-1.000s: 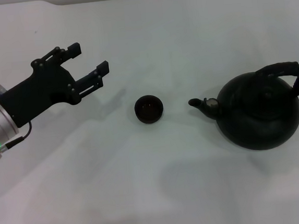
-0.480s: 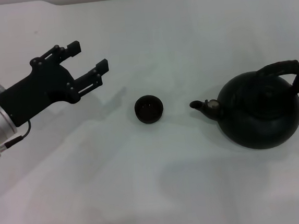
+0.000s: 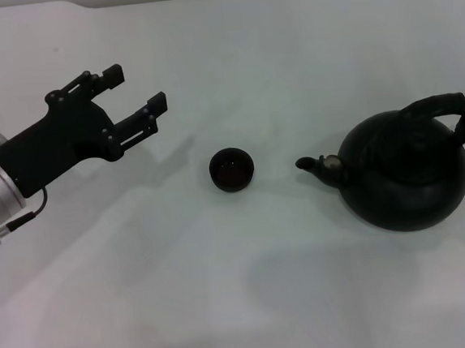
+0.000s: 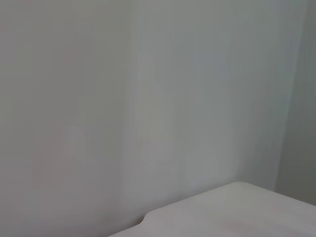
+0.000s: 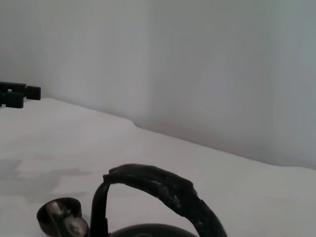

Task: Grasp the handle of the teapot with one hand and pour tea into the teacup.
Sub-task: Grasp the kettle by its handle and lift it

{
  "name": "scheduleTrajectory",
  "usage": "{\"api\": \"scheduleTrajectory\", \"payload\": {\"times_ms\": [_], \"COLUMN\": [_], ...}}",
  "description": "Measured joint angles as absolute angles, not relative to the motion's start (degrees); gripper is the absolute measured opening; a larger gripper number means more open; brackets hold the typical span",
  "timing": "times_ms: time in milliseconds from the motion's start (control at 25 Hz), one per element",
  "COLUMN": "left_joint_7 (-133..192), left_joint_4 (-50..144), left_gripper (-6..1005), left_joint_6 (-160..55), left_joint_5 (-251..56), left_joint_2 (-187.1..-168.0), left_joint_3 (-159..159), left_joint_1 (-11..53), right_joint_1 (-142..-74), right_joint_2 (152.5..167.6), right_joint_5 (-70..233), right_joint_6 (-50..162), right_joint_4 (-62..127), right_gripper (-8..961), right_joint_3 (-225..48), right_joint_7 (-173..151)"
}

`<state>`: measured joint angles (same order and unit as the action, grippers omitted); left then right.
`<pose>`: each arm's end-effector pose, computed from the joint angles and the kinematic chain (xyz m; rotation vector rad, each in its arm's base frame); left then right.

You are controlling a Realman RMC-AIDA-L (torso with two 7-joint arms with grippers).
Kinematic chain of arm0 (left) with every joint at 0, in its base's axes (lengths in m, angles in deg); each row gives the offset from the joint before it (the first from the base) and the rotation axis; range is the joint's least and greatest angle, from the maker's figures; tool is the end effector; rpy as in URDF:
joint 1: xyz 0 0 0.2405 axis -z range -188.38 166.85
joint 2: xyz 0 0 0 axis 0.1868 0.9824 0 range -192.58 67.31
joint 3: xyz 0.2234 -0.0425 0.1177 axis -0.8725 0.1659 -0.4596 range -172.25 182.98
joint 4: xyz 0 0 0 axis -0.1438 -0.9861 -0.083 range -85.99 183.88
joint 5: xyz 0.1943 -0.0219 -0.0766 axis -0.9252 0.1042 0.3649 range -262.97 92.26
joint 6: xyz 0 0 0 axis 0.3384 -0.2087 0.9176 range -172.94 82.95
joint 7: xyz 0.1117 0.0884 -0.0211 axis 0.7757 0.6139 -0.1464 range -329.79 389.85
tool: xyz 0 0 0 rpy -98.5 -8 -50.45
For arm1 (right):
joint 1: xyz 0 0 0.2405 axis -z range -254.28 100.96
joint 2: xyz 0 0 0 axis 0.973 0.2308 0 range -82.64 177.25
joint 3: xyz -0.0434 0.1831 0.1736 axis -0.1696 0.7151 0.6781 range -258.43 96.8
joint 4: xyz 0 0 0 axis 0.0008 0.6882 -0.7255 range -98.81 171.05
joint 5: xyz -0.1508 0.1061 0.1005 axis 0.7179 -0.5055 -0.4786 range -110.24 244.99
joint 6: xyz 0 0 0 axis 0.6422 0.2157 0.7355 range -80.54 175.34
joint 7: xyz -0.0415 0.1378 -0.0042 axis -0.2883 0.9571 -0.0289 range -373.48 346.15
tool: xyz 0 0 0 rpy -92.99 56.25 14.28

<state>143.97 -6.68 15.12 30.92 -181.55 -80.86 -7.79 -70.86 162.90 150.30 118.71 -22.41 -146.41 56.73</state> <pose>-0.2635 0.2846 -0.0207 -2.3290 -0.5393 -0.8206 0.3508 0.2286 0.0519 -2.2890 0.6154 0.5051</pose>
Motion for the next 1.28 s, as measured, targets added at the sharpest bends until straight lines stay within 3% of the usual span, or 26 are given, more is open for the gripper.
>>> {"api": "scheduleTrajectory", "payload": {"times_ms": [280,720,1280], "left_joint_7": [144.16,144.14,144.31], "left_joint_4": [-6.63,-6.40,-6.31], "left_gripper": [775,774,773], "left_joint_6": [15.12,15.21,16.55], "left_joint_5": [30.93,31.01,31.01], "left_joint_2": [-181.60,-181.62,-181.46], "left_joint_3": [-80.85,-80.91,-80.68], "left_joint_1": [-8.33,-8.48,-9.94], "right_joint_1": [-70.86,-72.51,-73.58], "right_joint_2": [163.11,163.10,163.25], "right_joint_5": [149.53,145.27,135.04], "right_joint_6": [118.89,119.07,118.98], "right_joint_4": [-22.22,-18.07,-15.83], "right_gripper": [348,135,128], "right_joint_3": [-146.38,-147.73,-149.80], "right_joint_7": [57.05,56.70,53.34]}}
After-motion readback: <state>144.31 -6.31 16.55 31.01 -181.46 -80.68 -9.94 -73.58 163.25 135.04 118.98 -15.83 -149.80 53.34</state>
